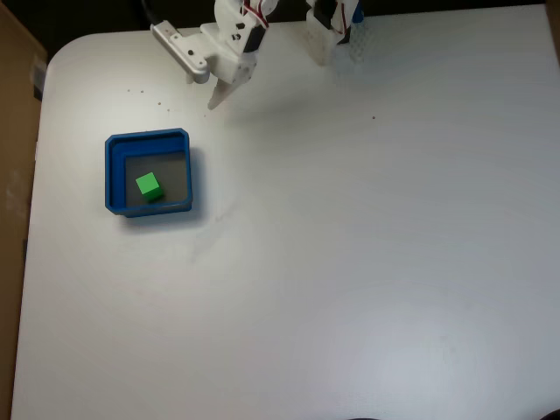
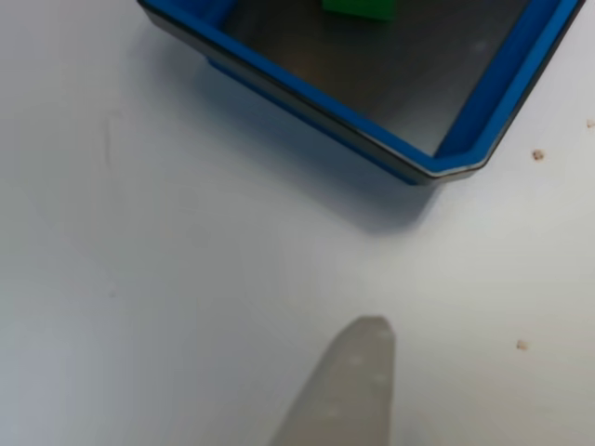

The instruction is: Pick up green cube and drop it in the blue box

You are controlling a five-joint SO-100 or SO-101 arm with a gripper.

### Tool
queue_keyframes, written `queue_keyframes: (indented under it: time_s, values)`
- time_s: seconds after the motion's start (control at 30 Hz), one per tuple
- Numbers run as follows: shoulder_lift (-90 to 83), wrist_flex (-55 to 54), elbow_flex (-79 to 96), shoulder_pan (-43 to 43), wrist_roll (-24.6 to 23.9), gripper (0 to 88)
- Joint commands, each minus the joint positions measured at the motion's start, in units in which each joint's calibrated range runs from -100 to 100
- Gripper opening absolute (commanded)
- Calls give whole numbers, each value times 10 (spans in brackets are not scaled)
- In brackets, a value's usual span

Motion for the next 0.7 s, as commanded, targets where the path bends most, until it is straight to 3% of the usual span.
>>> queue_keyframes:
  time_s: [0.0,0.33,0.67]
  values:
    - [-121,-8,55,-2,1,172]
    - [-351,-8,180,-2,-1,40]
    - [-528,-10,329,-3,0,21]
